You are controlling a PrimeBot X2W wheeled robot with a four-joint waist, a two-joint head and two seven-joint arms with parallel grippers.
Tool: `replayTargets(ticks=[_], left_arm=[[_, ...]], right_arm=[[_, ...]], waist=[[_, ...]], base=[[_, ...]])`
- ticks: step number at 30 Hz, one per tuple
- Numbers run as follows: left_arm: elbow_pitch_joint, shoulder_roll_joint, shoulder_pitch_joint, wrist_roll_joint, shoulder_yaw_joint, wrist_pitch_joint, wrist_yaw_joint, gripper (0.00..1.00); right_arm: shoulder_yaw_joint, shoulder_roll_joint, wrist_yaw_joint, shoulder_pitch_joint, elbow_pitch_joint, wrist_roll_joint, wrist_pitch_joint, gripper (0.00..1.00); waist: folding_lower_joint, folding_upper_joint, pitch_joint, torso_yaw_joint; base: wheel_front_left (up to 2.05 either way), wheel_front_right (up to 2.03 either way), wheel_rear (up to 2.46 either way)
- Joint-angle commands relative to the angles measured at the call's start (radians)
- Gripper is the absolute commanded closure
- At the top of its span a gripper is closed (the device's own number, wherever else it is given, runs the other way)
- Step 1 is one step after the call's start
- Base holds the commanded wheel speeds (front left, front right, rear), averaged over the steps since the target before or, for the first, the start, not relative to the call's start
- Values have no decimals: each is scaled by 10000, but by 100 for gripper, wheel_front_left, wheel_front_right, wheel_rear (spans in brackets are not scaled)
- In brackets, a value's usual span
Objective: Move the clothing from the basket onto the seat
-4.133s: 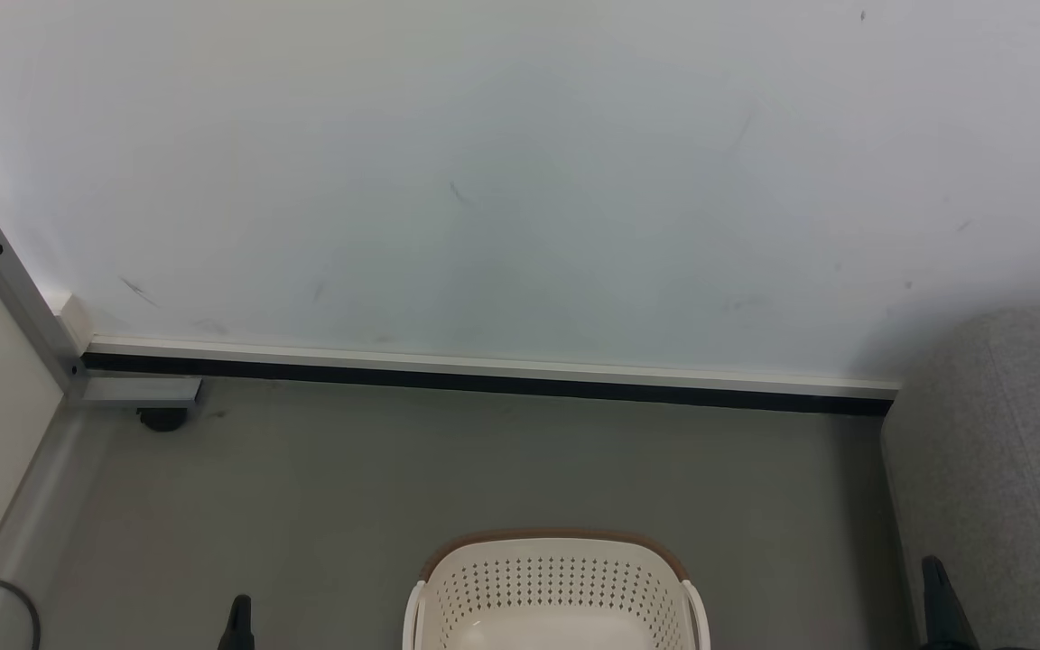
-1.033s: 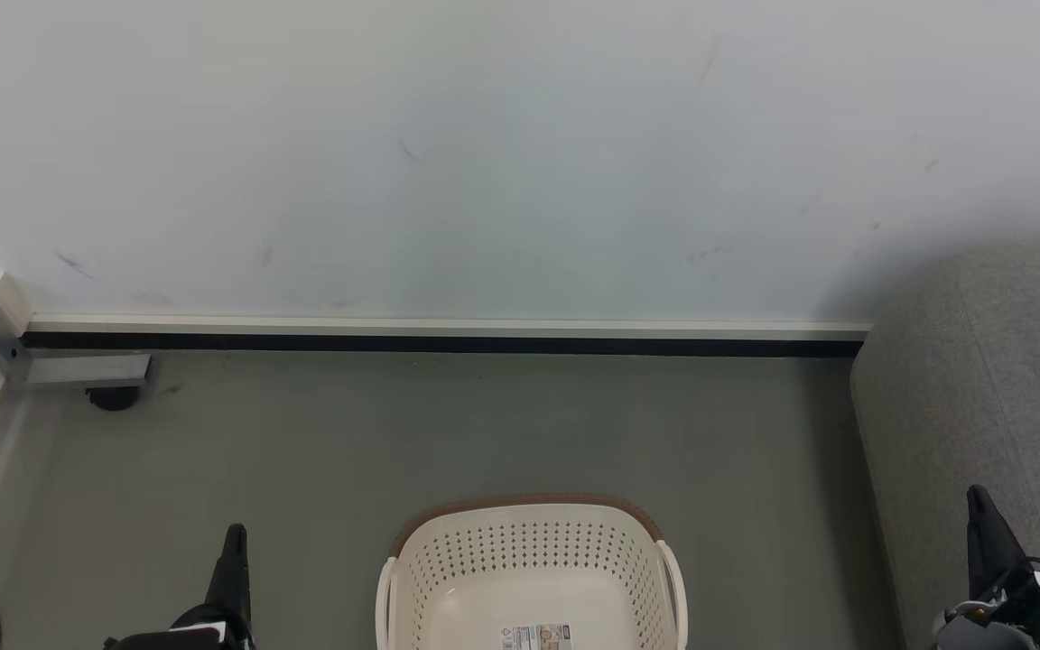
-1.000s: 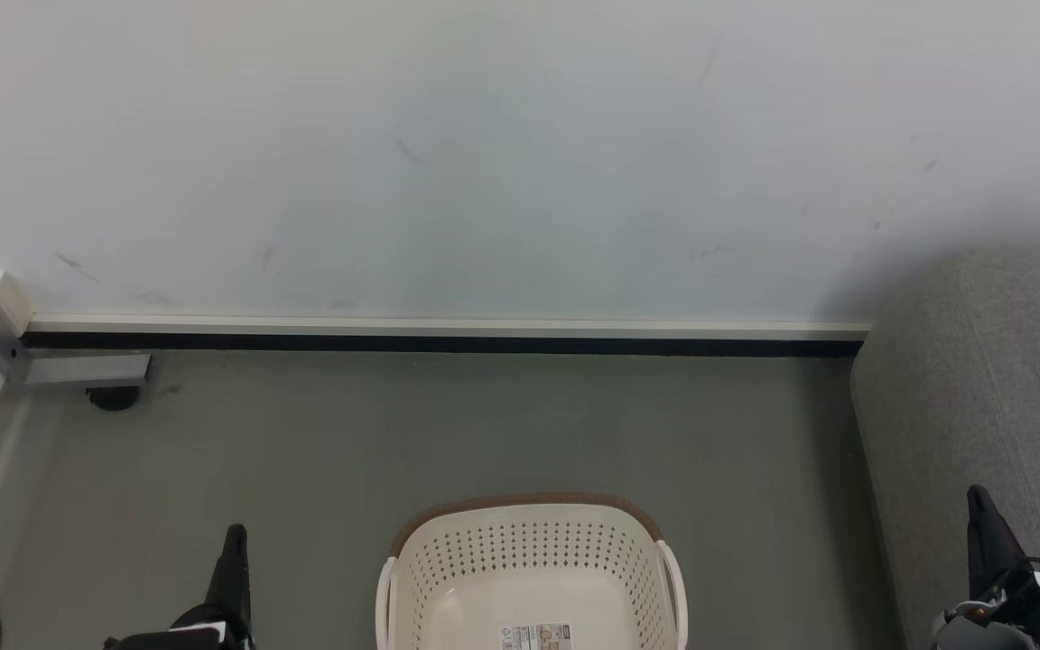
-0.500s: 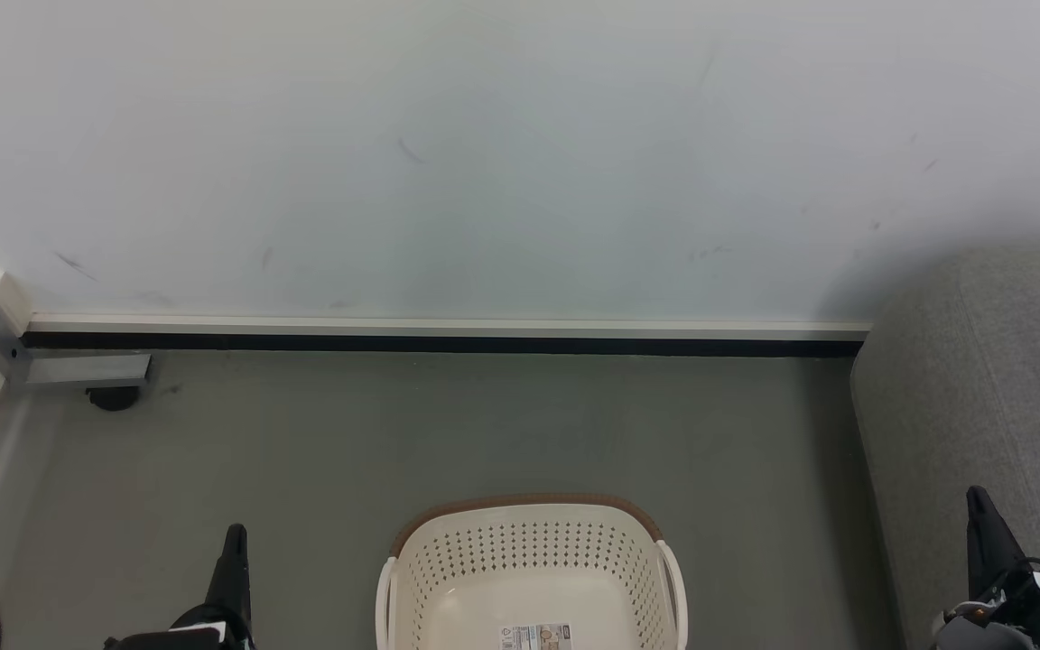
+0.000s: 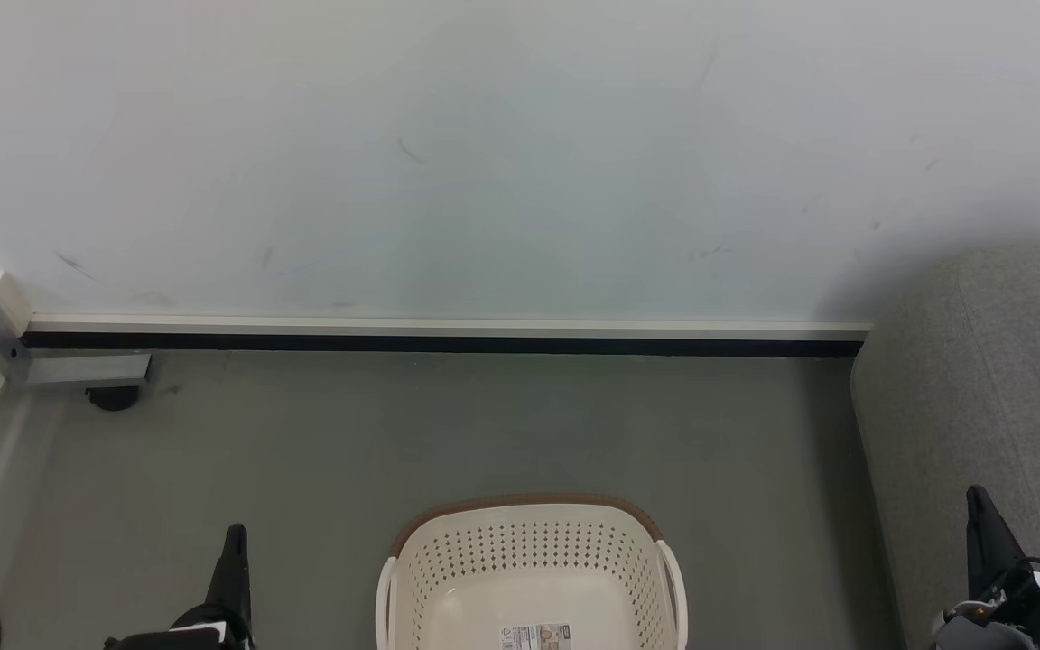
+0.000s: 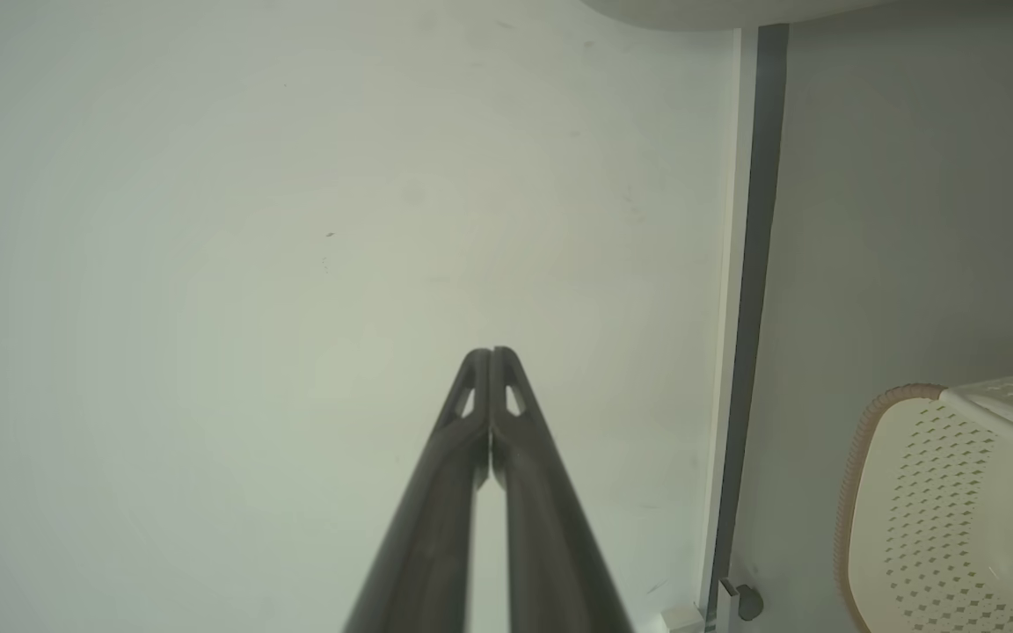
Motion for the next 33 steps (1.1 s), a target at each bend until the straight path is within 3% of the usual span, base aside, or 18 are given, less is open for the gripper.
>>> replayTargets(ticks=[1, 33], left_arm=[[40, 5, -64, -58, -3, 18, -27, 100], [38, 5, -64, -60, -6, 15, -27, 100]], right_arm=[[-10, 30, 4, -29, 7, -82, 39, 100], [-94, 87, 4, -40, 8, -150, 95, 100]], waist=[[0, -1, 0, 0], [0, -1, 0, 0]], base=[[0, 0, 0], [0, 0, 0]])
